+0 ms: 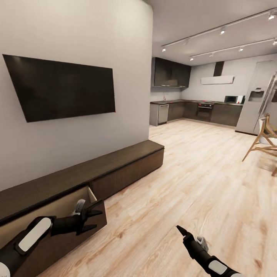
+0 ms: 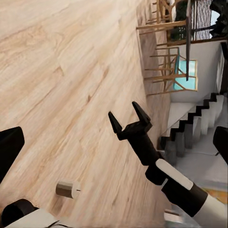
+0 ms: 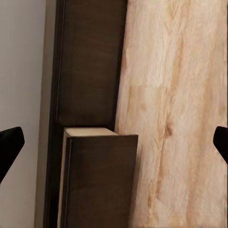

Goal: Place each of the two pumpkins and all three candles from the living room inside a cabinet in the living room (use any cabinet), then make sure every cabinet is closed, and position the cauldron so it is next to a table in the living room.

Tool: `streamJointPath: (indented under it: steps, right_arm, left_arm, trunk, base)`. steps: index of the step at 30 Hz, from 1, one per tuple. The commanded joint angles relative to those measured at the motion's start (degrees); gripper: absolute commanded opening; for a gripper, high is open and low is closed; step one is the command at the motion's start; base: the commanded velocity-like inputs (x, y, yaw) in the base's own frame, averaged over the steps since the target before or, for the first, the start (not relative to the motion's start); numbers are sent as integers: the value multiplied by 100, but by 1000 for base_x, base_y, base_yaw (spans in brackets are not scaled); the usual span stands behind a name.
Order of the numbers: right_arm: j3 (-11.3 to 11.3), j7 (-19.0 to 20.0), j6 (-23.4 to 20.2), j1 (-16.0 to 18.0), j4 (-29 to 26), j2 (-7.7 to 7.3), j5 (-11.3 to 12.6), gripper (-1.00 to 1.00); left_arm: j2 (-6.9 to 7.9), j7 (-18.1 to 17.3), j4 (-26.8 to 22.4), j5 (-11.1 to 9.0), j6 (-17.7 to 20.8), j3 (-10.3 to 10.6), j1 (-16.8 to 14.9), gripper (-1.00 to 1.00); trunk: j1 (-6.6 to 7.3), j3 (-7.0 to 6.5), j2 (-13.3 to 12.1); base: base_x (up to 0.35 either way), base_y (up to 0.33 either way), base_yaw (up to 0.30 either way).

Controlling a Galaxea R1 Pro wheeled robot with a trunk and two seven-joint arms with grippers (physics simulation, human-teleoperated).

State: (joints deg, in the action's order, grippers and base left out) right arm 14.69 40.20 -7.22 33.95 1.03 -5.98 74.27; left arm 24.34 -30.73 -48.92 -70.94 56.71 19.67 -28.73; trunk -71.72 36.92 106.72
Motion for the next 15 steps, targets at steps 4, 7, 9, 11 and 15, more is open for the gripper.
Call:
streamJointPath:
  steps: [4,7,9,11,15]
  right_arm:
    - [32,24,66,7,33,0,62,100]
    - [28,22,84,7,39,0,62,100]
    - [26,8,94,7,84,0,62,100]
    - [28,-48,101,7,119,0,62,100]
    - [28,-171,127,7,139,0,62,100]
  left_arm:
    - [44,440,-540,39,4,41,-16,100]
    - [16,903,-676,32,6,73,-18,100]
    - [-8,1196,-725,30,5,84,-18,100]
    - [-18,1430,-751,28,2,88,-19,100]
    - [-24,1718,-764,28,-1,82,-19,100]
  trunk:
    - [91,-66,-159]
    - [157,-120,-279]
    - [201,-156,-359]
    - [244,-192,-439]
    - [332,-264,-600]
  base:
    - [-61,0,-278]
    - [-14,0,-278]
    - [-5,0,-278]
    - [-2,0,-278]
    - [-1,0,-283]
